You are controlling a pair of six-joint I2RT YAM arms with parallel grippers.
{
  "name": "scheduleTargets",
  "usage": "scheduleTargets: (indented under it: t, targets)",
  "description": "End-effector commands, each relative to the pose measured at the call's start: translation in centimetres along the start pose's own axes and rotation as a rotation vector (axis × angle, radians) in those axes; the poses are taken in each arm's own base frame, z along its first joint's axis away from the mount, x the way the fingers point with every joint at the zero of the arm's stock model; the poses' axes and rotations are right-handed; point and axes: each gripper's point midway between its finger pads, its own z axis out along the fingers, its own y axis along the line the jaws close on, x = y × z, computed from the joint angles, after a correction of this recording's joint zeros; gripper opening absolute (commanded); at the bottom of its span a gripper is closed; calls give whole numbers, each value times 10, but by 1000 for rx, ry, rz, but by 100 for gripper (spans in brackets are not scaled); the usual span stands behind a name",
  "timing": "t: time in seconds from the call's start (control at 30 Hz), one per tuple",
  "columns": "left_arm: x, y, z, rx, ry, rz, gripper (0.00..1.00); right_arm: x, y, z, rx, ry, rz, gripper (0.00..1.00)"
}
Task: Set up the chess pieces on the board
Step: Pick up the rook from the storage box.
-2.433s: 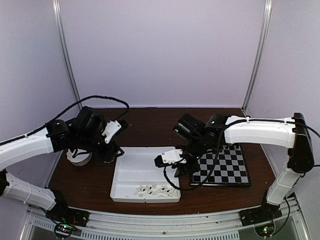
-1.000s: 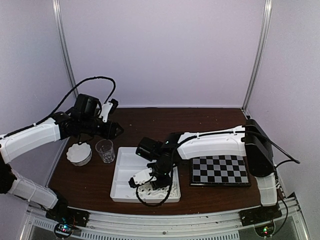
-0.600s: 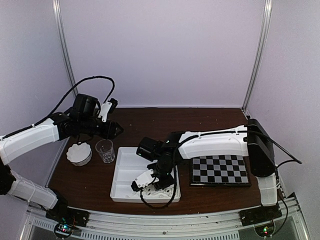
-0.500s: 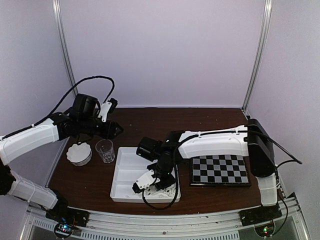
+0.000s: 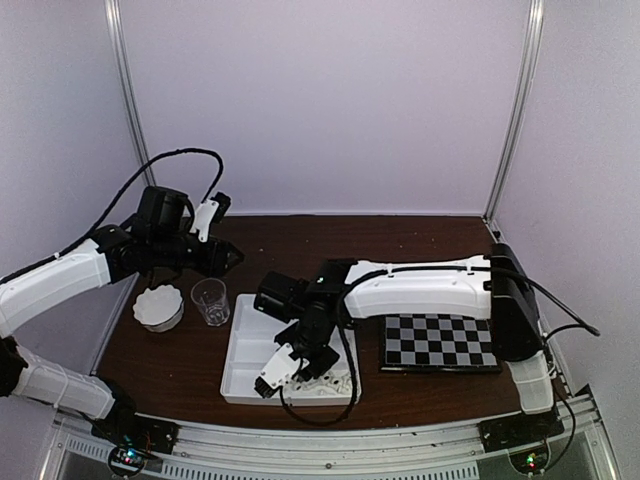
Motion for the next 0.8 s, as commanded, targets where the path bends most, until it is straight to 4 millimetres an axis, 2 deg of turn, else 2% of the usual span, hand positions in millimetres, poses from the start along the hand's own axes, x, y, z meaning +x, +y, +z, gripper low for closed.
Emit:
scheduleTargets:
  t: [0.0,0.57,0.77]
  targets:
    - [-15,-2,-8,12,-67,20,50,6,5,15,-41,49,-72,32]
    - [-15,-4,-9,25,-69,24,50,16,-2,35,-38,104,-112,34]
    - [-14,-5,-8,31,-65,24,50,29,-4,45,-38,150,-120,34]
